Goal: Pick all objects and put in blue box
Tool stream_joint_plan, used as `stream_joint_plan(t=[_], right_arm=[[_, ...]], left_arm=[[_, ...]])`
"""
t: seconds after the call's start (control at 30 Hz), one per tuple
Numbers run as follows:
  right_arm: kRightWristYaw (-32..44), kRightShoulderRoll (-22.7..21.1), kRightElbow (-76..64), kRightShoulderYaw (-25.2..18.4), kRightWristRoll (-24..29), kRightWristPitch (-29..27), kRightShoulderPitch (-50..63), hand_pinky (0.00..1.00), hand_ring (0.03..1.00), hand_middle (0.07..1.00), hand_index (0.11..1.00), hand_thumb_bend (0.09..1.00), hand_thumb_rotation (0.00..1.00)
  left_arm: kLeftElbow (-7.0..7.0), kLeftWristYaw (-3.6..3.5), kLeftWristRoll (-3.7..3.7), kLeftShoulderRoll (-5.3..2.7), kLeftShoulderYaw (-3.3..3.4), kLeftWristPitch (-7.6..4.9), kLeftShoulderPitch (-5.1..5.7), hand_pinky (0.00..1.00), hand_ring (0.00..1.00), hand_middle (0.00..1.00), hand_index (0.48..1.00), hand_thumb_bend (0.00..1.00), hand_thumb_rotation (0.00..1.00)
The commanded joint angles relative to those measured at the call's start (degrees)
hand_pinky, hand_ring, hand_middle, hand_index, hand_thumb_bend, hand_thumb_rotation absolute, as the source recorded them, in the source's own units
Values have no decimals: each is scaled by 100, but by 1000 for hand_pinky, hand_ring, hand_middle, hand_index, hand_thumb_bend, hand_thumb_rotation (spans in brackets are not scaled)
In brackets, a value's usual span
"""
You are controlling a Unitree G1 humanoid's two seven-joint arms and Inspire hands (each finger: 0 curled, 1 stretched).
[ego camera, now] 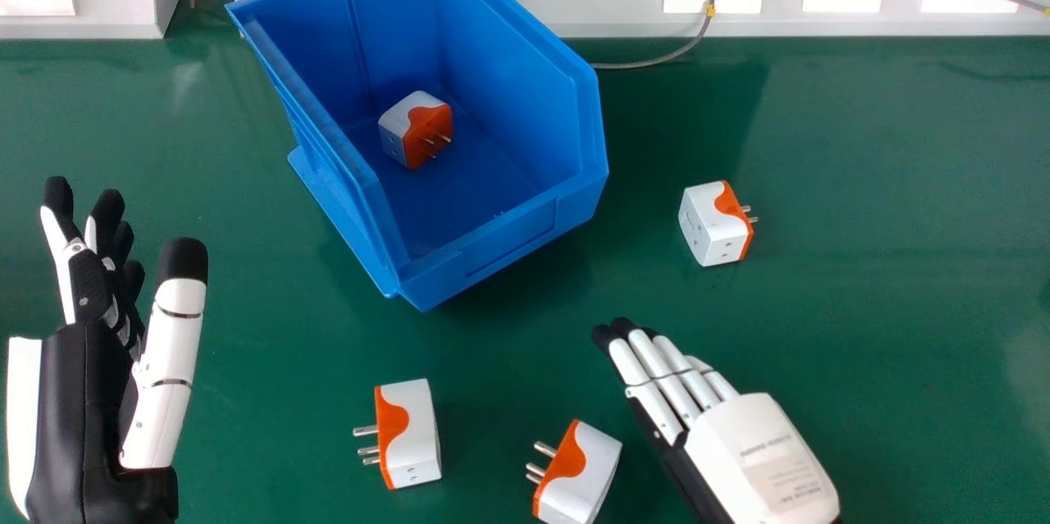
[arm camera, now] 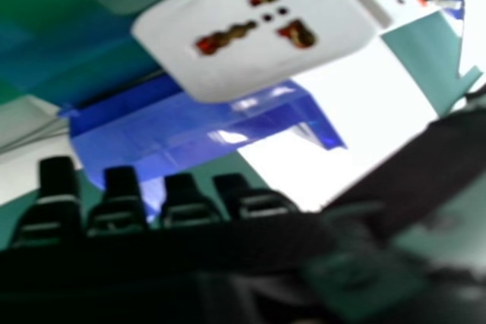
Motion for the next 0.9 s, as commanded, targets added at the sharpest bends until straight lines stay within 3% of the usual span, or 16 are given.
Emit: stream_joint_plan(t=[0.0, 0.23, 0.3, 0.4, 0.63, 0.73, 0.87], right_arm=[[-130, 42, 61, 47, -40, 38, -111, 854, 938, 980, 979, 693, 845], [-175, 131, 340, 248, -110, 127, -296, 838, 929, 973, 965, 689, 823], [-237, 172, 452, 305, -152, 148, -360, 829, 924, 969, 958, 688, 814], [-293, 212, 604, 396, -236, 221, -463, 818, 915, 962, 947, 689, 797], [-362, 269, 959, 582, -275, 287, -676, 807, 907, 955, 941, 686, 784], [-347, 283, 1125, 680, -286, 338, -770, 804, 901, 947, 934, 688, 776], [-365, 338, 1427, 783, -261, 357, -932, 799, 897, 946, 933, 685, 773]], left_arm=[[-125, 27, 5, 35, 30, -20, -37, 1000, 1000, 998, 1000, 622, 801], [-96, -10, -20, 84, 49, -45, -84, 1000, 1000, 998, 1000, 613, 803], [-113, 7, 5, 77, 47, -10, -105, 1000, 1000, 998, 1000, 611, 803], [-115, 1, -20, 74, 45, 14, -142, 1000, 1000, 998, 1000, 606, 806], [-39, -19, -4, 119, 66, -34, -228, 1000, 1000, 1000, 1000, 583, 812], [-13, -27, -39, 120, 66, -60, -256, 1000, 1000, 1000, 1000, 584, 816], [3, -21, 2, 132, 69, -53, -280, 1000, 1000, 1000, 1000, 578, 817]])
